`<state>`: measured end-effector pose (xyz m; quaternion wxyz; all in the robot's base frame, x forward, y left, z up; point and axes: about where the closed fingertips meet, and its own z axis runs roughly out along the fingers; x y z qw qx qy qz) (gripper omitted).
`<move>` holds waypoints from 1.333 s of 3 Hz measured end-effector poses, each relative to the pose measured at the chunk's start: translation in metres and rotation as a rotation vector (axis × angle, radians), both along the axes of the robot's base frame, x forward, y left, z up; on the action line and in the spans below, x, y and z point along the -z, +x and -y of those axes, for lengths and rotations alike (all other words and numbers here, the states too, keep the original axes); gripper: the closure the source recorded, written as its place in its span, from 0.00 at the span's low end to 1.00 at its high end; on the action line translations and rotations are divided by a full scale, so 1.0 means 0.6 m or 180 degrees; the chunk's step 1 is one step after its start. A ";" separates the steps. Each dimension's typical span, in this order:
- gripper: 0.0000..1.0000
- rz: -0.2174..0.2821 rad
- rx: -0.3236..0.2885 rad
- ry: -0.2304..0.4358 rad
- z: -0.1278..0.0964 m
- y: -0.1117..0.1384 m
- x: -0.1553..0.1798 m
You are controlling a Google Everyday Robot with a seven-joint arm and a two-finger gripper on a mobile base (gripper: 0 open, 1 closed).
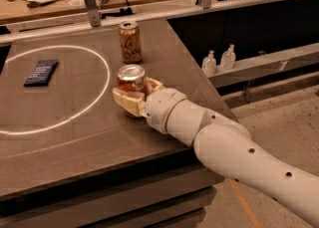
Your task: Knock coke can over
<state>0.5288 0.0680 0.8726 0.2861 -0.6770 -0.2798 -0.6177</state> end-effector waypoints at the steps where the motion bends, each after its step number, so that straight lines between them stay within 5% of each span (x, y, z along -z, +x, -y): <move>1: 0.35 0.0016 0.0020 0.0002 0.002 -0.003 0.009; 2: 0.12 0.0012 0.0009 -0.0055 0.006 -0.011 0.011; 3: 0.00 0.0024 0.0006 -0.0211 0.025 -0.042 0.004; 4: 0.00 0.0062 0.0111 -0.0334 0.059 -0.066 -0.012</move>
Offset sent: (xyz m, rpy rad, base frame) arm -0.0121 -0.0105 -0.0106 -0.0412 0.0024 -0.0006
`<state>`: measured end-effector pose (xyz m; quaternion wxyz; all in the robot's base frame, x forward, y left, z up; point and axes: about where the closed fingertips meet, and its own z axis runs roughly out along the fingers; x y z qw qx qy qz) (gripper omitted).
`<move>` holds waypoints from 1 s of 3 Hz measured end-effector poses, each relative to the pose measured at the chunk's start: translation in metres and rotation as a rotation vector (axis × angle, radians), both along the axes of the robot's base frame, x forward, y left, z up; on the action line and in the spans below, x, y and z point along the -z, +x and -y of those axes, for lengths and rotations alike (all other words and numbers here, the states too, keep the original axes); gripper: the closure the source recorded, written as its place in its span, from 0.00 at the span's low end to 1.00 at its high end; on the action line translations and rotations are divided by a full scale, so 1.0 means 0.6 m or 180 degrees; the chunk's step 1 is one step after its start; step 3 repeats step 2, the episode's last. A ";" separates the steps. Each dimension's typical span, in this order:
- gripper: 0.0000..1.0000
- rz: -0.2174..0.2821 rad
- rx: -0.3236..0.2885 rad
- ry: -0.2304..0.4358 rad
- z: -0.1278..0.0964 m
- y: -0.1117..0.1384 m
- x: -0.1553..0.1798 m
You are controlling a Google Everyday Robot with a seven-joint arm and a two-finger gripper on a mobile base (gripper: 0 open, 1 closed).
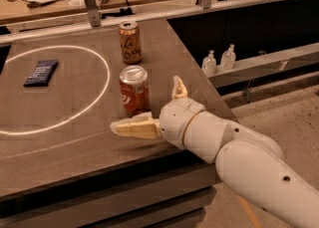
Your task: Knock coke can over
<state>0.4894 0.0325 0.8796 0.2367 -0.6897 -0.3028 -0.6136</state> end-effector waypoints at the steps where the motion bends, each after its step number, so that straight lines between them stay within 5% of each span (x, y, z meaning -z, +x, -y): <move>1: 0.00 -0.0090 0.0146 -0.0160 0.042 -0.038 0.000; 2: 0.00 -0.0122 0.0299 -0.0199 0.082 -0.048 0.001; 3: 0.00 -0.0122 0.0299 -0.0199 0.082 -0.048 0.001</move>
Offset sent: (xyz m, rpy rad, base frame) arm -0.0253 -0.0296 0.0000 -0.0557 0.0316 -0.0532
